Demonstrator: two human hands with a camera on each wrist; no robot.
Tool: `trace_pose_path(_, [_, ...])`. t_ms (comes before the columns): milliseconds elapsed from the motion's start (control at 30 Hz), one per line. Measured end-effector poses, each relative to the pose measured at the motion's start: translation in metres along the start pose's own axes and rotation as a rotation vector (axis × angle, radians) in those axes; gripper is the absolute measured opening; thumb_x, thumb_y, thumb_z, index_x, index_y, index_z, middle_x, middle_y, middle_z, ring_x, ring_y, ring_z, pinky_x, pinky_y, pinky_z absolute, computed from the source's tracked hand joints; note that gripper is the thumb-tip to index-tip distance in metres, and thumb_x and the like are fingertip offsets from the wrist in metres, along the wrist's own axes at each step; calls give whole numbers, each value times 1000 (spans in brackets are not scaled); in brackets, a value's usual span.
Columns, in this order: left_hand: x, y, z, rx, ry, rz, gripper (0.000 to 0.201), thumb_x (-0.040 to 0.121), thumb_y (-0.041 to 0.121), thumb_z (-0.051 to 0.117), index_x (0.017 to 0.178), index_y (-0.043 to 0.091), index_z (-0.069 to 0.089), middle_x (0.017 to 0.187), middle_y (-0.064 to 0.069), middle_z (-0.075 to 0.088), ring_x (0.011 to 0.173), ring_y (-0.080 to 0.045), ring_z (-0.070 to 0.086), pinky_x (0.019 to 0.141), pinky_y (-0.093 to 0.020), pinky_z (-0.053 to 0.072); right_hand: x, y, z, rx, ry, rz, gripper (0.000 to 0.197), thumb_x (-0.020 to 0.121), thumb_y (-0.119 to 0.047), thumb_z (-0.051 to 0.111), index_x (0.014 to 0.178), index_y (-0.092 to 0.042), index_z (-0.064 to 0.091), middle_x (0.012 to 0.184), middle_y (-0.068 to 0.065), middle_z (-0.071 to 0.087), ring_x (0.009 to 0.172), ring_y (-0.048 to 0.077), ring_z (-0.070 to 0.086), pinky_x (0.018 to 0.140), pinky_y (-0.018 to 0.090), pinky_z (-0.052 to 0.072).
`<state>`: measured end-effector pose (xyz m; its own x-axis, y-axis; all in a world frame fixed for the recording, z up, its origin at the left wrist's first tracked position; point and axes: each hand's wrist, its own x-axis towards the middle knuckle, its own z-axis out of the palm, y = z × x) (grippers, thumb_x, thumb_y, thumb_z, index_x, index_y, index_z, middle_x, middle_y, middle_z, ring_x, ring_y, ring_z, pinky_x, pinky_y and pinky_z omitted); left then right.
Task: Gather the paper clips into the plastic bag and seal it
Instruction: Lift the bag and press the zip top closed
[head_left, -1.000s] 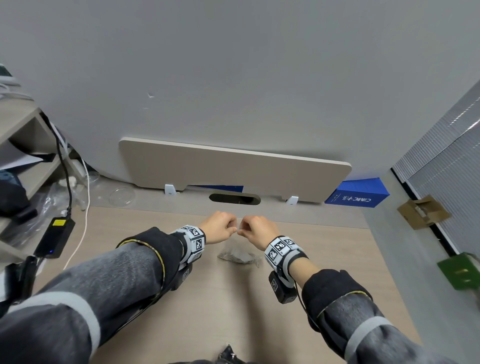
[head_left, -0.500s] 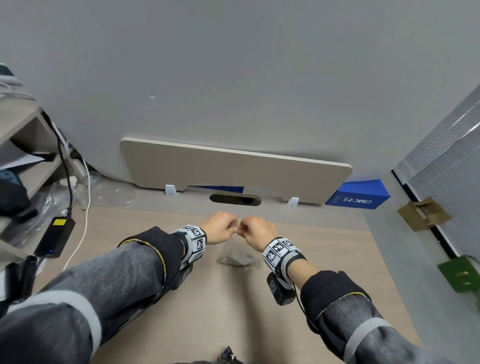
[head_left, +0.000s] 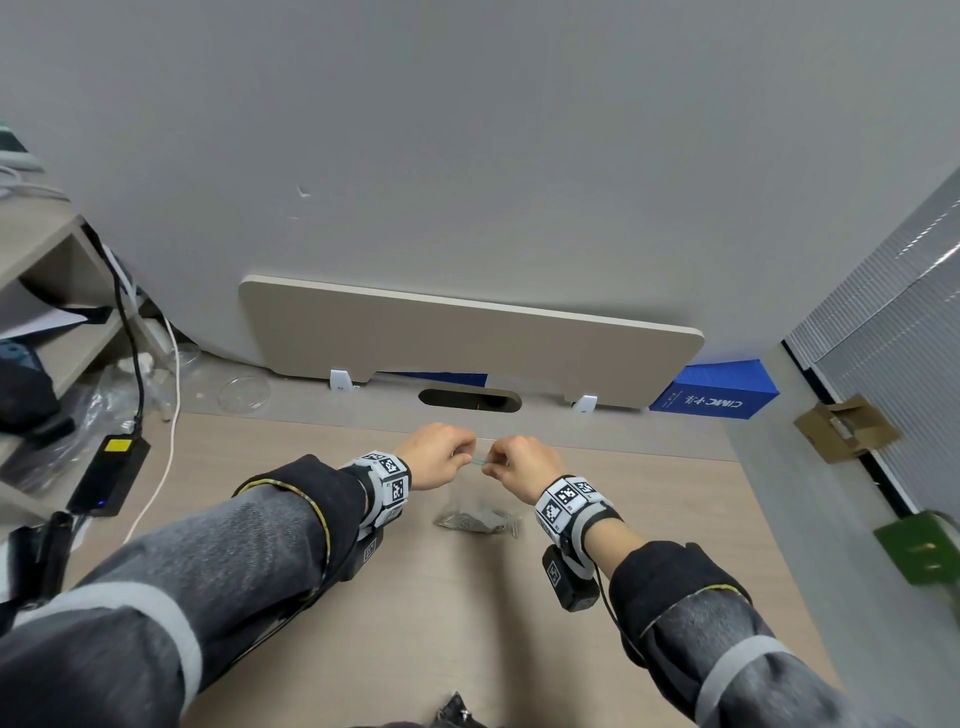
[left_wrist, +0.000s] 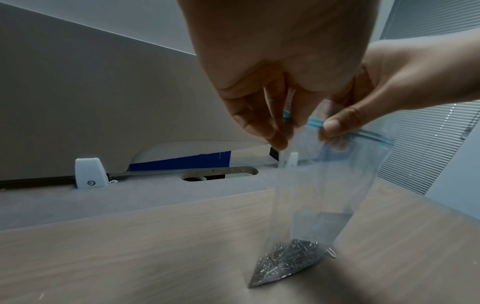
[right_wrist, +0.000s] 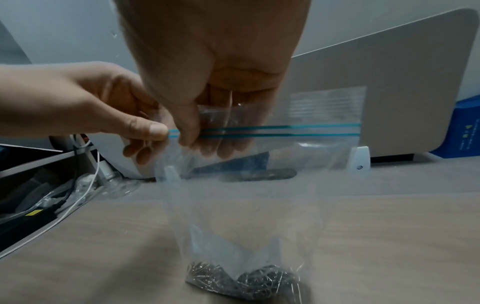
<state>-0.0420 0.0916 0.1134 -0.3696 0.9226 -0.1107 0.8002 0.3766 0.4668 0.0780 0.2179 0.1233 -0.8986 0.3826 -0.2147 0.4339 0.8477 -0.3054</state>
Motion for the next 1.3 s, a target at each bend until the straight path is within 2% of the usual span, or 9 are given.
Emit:
trace_pose_path(200, [0, 4, 1, 47, -26, -17, 16, 90, 30, 52, 95, 18, 61, 94, -1, 68, 86, -25, 59, 70, -33, 43, -2, 2, 0, -32, 42, -14, 17, 90, -33, 60, 92, -20, 71, 97, 0, 73, 94, 24, 64, 71, 30, 45])
trace_pose_path(333, [0, 3, 1, 57, -20, -7, 13, 89, 23, 55, 89, 13, 63, 87, -5, 69, 83, -28, 58, 68, -33, 42, -2, 1, 1, 4, 15, -10, 19, 90, -36, 60, 92, -20, 70, 96, 0, 72, 91, 22, 64, 68, 27, 39])
trace_pose_path(500, [-1, 0, -1, 78, -5, -14, 14, 89, 26, 56, 85, 15, 65, 83, -4, 69, 81, -27, 60, 64, -31, 39, -2, 8, 0, 0, 7, -5, 20, 89, -37, 60, 90, -19, 69, 93, 1, 71, 90, 23, 63, 67, 27, 38])
trace_pose_path(600, [0, 1, -4, 84, -30, -2, 17, 89, 31, 55, 85, 18, 66, 83, 0, 71, 80, -24, 61, 66, -31, 42, -3, 10, 0, -49, 20, -23, 20, 91, -37, 59, 92, -20, 70, 95, 1, 72, 91, 23, 64, 67, 26, 38])
trace_pose_path(733, [0, 1, -4, 93, -54, 22, 13, 90, 26, 53, 85, 18, 63, 82, 0, 72, 78, -25, 61, 68, -33, 46, -1, 7, 2, -56, 13, -36, 20, 91, -37, 58, 92, -21, 69, 93, 0, 73, 90, 22, 64, 67, 27, 39])
trace_pose_path(900, [-4, -4, -3, 132, -20, -23, 11, 89, 24, 52, 80, 21, 56, 83, -5, 68, 73, -25, 52, 63, -31, 37, -3, 14, -1, -52, -33, -11, 18, 90, -38, 59, 94, -23, 67, 96, -2, 71, 92, 21, 64, 70, 29, 44])
trace_pose_path(1033, [-3, 6, 1, 136, -50, 5, 19, 91, 33, 52, 93, 18, 62, 91, -2, 69, 84, -27, 60, 66, -31, 38, -4, 14, -1, -82, -21, -32, 19, 91, -37, 59, 93, -21, 69, 96, 0, 72, 91, 23, 64, 69, 28, 40])
trace_pose_path(1200, [1, 6, 1, 145, -37, 9, 16, 92, 27, 54, 88, 14, 62, 90, -6, 70, 84, -29, 60, 65, -30, 34, -5, 17, 1, -28, -38, -22, 20, 89, -39, 61, 93, -20, 66, 96, -1, 71, 90, 22, 64, 69, 29, 43])
trace_pose_path(1300, [0, -1, -2, 142, -30, -18, 16, 92, 28, 54, 87, 15, 61, 89, -5, 69, 85, -29, 61, 65, -31, 37, -8, 29, -2, -54, -42, 26, 19, 89, -39, 61, 90, -21, 66, 92, -1, 70, 87, 22, 63, 67, 28, 40])
